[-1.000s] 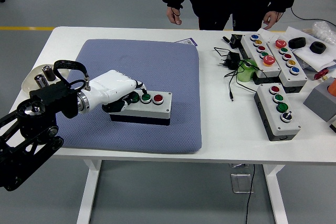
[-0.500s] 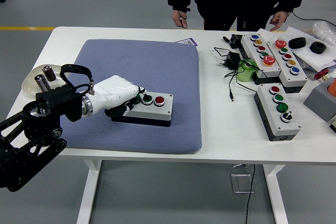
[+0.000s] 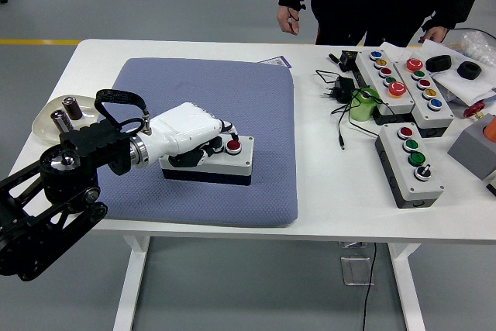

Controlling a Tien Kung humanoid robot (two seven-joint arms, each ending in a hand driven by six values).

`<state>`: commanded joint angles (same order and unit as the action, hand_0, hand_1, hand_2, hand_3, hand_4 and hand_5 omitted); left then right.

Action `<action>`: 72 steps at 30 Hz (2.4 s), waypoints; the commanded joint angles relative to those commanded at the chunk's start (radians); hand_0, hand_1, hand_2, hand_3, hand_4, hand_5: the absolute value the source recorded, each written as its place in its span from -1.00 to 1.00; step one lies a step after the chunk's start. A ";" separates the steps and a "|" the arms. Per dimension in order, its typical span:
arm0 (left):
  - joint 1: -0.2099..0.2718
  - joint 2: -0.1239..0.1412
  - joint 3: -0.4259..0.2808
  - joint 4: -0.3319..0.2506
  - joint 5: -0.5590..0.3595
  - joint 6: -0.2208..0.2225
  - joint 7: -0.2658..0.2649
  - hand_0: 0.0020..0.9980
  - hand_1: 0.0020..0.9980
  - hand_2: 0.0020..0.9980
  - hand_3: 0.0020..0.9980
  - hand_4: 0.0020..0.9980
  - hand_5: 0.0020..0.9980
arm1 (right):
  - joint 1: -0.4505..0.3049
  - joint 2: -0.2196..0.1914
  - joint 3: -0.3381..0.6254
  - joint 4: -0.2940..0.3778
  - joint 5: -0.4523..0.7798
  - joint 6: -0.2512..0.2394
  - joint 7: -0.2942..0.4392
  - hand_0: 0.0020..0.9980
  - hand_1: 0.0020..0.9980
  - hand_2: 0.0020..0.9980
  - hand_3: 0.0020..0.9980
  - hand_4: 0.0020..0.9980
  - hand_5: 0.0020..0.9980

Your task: Pick up the button,place it on the desk,press the button,press the button

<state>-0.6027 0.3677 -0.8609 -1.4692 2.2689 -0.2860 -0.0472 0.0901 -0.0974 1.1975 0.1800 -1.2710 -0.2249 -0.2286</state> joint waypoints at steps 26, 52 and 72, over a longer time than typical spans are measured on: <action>-0.010 -0.012 0.044 0.072 0.000 0.012 -0.003 -1.00 -1.00 -0.81 0.44 -1.00 -1.00 | -0.010 -0.002 -0.001 0.000 -0.003 -0.001 0.000 0.50 0.41 0.43 0.17 -0.64 -0.73; -0.040 -0.017 -0.007 0.064 0.000 -0.008 0.013 -1.00 -0.97 -0.73 0.46 -1.00 -1.00 | -0.003 -0.002 0.005 0.000 -0.002 0.000 0.002 0.50 0.41 0.43 0.17 -0.64 -0.73; -0.030 -0.017 -0.093 0.030 -0.043 0.119 -0.046 0.11 0.30 0.70 1.00 -0.62 -1.00 | 0.000 -0.002 0.008 0.000 -0.005 0.000 0.002 0.50 0.41 0.43 0.17 -0.64 -0.73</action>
<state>-0.6327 0.3503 -0.9544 -1.4396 2.2263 -0.1670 -0.0931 0.0897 -0.0995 1.2057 0.1800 -1.2757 -0.2244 -0.2262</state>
